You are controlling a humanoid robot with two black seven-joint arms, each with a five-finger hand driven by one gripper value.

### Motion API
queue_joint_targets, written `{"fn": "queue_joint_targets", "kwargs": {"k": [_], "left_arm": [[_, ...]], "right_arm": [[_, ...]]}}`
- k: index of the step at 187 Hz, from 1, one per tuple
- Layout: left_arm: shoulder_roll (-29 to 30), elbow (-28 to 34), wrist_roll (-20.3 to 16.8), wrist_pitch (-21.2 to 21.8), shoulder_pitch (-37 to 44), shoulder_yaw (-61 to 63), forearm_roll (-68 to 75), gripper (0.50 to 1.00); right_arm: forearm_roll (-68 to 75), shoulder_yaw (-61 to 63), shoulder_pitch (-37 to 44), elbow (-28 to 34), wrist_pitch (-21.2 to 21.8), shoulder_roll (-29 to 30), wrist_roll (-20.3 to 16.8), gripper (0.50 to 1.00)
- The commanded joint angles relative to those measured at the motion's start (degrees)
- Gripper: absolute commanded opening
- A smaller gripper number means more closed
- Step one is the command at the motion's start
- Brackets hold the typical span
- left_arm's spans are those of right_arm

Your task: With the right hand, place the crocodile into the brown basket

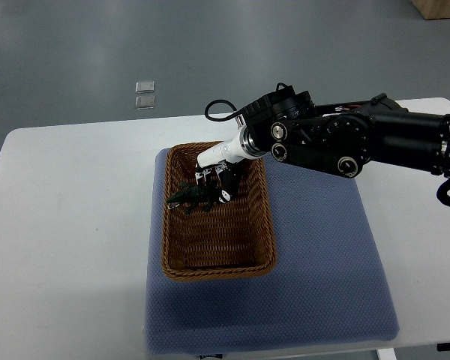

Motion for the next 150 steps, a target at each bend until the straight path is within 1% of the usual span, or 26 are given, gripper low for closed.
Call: {"fn": "queue_joint_targets", "kwargs": {"k": [1, 23, 27, 30, 37, 39, 41, 48, 49, 50, 51, 52, 53, 54, 55, 56, 57, 58, 59, 60, 61, 74, 79, 85, 127, 150], "left_arm": [[0.0, 0.0, 0.0, 0.0, 0.0, 0.0, 0.0, 1.0], [0.0, 0.0, 0.0, 0.0, 0.0, 0.0, 0.0, 1.0], [0.0, 0.0, 0.0, 0.0, 0.0, 0.0, 0.0, 1.0], [0.0, 0.0, 0.0, 0.0, 0.0, -0.1, 0.0, 1.0], [0.0, 0.0, 0.0, 0.0, 0.0, -0.1, 0.0, 1.0], [0.0, 0.0, 0.0, 0.0, 0.0, -0.1, 0.0, 1.0], [0.0, 0.0, 0.0, 0.0, 0.0, -0.1, 0.0, 1.0], [0.0, 0.0, 0.0, 0.0, 0.0, 0.0, 0.0, 1.0], [0.0, 0.0, 0.0, 0.0, 0.0, -0.1, 0.0, 1.0], [0.0, 0.0, 0.0, 0.0, 0.0, -0.1, 0.0, 1.0], [0.0, 0.0, 0.0, 0.0, 0.0, -0.1, 0.0, 1.0], [0.0, 0.0, 0.0, 0.0, 0.0, -0.1, 0.0, 1.0], [0.0, 0.0, 0.0, 0.0, 0.0, -0.1, 0.0, 1.0], [0.0, 0.0, 0.0, 0.0, 0.0, -0.1, 0.0, 1.0], [0.0, 0.0, 0.0, 0.0, 0.0, 0.0, 0.0, 1.0], [0.0, 0.0, 0.0, 0.0, 0.0, 0.0, 0.0, 1.0], [0.0, 0.0, 0.0, 0.0, 0.0, 0.0, 0.0, 1.0], [0.0, 0.0, 0.0, 0.0, 0.0, 0.0, 0.0, 1.0], [0.0, 0.0, 0.0, 0.0, 0.0, -0.1, 0.0, 1.0], [0.0, 0.0, 0.0, 0.0, 0.0, -0.1, 0.0, 1.0], [0.0, 0.0, 0.0, 0.0, 0.0, 0.0, 0.0, 1.0], [0.0, 0.0, 0.0, 0.0, 0.0, 0.0, 0.0, 1.0], [0.0, 0.0, 0.0, 0.0, 0.0, 0.0, 0.0, 1.0], [0.0, 0.0, 0.0, 0.0, 0.0, 0.0, 0.0, 1.0], [0.0, 0.0, 0.0, 0.0, 0.0, 0.0, 0.0, 1.0], [0.0, 0.1, 0.0, 0.0, 0.1, 0.1, 0.0, 1.0]], "right_arm": [[-0.2, 0.0, -0.9, -0.4, -0.1, 0.4, 0.0, 0.519], [-0.3, 0.0, -1.6, -1.0, -0.1, 1.1, 0.0, 0.539], [-0.3, 0.0, -1.6, -1.0, -0.1, 1.1, 0.0, 0.552], [-0.3, 0.0, -1.6, -1.1, -0.1, 1.1, 0.0, 0.576], [-0.3, 0.0, -1.6, -1.1, -0.1, 1.1, 0.0, 0.611], [-0.3, 0.0, -1.7, -1.1, -0.1, 1.0, 0.0, 0.635], [-0.3, 0.0, -1.8, -1.1, -0.1, 1.0, 0.0, 0.649], [-0.3, 0.0, -1.8, -1.2, -0.1, 1.0, 0.0, 0.682], [-0.3, 0.0, -1.8, -1.2, -0.1, 1.0, 0.0, 0.699], [-0.3, 0.0, -1.8, -1.2, -0.1, 1.0, 0.0, 0.699], [-0.3, 0.0, -1.8, -1.2, -0.1, 1.0, 0.0, 0.717], [-0.3, 0.0, -1.8, -1.2, -0.1, 1.0, 0.0, 0.717], [-0.3, 0.0, -1.8, -1.2, -0.1, 1.0, 0.0, 0.737], [-0.3, 0.0, -1.8, -1.2, -0.1, 1.0, 0.0, 0.738], [-0.3, 0.0, -1.8, -1.2, -0.1, 1.0, 0.0, 0.758], [-0.3, 0.0, -1.8, -1.2, -0.1, 1.0, 0.0, 0.758], [-0.3, 0.0, -1.9, -1.3, -0.1, 1.0, 0.0, 0.778], [-0.3, 0.0, -1.9, -1.3, -0.1, 1.0, 0.0, 0.778], [-0.3, 0.0, -1.9, -1.2, -0.1, 1.0, 0.0, 0.795], [-0.3, 0.0, -1.9, -1.2, -0.1, 1.0, 0.0, 0.795], [-0.3, 0.0, -1.9, -1.3, -0.1, 1.0, 0.0, 0.807], [-0.3, 0.0, -2.2, -1.4, -0.1, 1.0, 0.0, 0.84], [-0.3, 0.0, -2.3, -1.4, 0.0, 1.0, 0.0, 0.868], [-0.3, 0.0, -2.4, -1.5, -0.1, 1.0, 0.0, 0.891], [0.5, 0.3, -1.6, -1.5, 0.3, -0.3, 0.1, 0.907], [1.5, 7.1, -0.5, -1.5, 0.6, -2.7, 0.2, 0.909]]}}
